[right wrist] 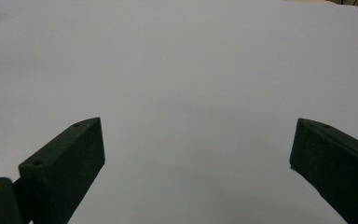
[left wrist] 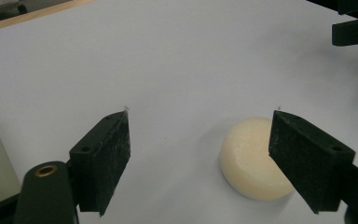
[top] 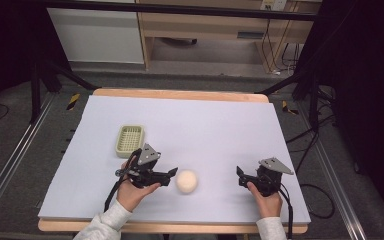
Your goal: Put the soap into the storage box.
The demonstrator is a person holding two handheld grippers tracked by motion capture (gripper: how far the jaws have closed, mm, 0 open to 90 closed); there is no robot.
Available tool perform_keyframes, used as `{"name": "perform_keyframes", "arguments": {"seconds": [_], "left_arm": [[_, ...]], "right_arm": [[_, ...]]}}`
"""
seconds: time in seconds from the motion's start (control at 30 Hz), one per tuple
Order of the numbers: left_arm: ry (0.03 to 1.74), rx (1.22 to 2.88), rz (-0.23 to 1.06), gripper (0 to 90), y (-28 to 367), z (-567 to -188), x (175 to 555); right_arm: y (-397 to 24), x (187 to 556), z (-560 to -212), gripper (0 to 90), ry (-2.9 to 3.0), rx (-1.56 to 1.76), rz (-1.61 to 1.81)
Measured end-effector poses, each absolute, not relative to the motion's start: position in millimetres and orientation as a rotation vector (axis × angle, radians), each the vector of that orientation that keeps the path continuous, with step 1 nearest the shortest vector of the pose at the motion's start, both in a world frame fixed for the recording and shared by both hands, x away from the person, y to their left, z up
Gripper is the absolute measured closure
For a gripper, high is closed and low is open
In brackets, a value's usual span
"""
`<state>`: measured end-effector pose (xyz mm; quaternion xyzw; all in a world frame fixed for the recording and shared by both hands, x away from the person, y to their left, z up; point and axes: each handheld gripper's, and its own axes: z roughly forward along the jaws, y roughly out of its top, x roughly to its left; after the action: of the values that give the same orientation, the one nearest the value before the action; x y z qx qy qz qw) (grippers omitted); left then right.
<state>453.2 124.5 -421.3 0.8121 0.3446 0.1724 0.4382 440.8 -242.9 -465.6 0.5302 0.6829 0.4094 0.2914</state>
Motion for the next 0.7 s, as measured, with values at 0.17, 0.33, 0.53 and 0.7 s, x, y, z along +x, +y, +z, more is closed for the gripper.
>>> {"name": "perform_keyframes", "arguments": {"seconds": [0.17, 0.33, 0.53, 0.7], "left_arm": [[0.850, 2.038, 0.410, 20.4, 118.0, -424.5, 454.0], [0.831, 2.060, 0.409, 20.5, 110.1, -427.0, 453.6], [0.814, 2.098, 0.399, 20.4, 99.0, -433.2, 452.7], [0.797, 2.117, 0.389, 19.9, 92.5, -436.3, 450.8]], "right_arm": [[-242.5, 440.8, -465.5, 3.6, 1.825, 1.409, 1.089], [-242.8, 439.5, -465.4, 3.6, 1.826, 1.404, 1.084], [-243.6, 439.2, -466.4, 3.5, 1.829, 1.408, 1.079], [-243.4, 439.0, -466.4, 3.5, 1.833, 1.400, 1.078]]}}
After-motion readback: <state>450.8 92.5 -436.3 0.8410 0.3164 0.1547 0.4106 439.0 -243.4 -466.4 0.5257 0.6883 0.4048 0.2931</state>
